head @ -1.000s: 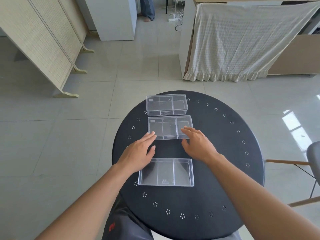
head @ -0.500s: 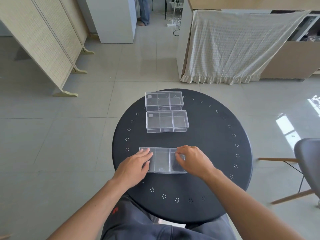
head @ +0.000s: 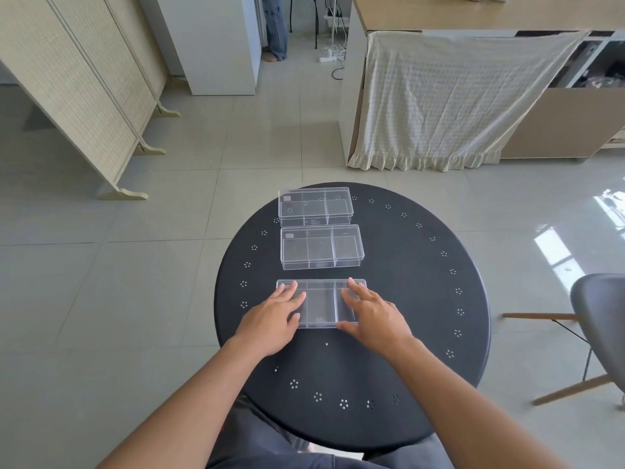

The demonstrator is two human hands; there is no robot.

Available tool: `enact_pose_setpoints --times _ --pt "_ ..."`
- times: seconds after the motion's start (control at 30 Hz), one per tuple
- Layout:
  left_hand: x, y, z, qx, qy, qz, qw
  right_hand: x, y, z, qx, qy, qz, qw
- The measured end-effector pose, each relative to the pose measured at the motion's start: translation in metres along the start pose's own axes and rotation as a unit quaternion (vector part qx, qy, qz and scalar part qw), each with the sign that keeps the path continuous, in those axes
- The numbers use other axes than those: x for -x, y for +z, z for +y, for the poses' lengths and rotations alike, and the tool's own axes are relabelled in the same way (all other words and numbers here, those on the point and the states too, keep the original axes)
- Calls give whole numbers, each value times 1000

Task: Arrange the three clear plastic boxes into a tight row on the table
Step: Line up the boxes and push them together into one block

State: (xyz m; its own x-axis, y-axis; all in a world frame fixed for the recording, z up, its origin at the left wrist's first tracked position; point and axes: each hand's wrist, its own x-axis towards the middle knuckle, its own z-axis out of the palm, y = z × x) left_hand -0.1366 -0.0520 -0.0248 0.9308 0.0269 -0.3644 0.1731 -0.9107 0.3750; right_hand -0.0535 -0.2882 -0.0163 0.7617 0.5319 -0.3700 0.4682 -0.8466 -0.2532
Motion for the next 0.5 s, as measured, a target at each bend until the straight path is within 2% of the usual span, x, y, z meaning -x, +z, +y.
enact_pose_setpoints --times 0.5 --pt "-38 -14 4 9 -8 5 1000 -41 -11 16 13 2 4 1000"
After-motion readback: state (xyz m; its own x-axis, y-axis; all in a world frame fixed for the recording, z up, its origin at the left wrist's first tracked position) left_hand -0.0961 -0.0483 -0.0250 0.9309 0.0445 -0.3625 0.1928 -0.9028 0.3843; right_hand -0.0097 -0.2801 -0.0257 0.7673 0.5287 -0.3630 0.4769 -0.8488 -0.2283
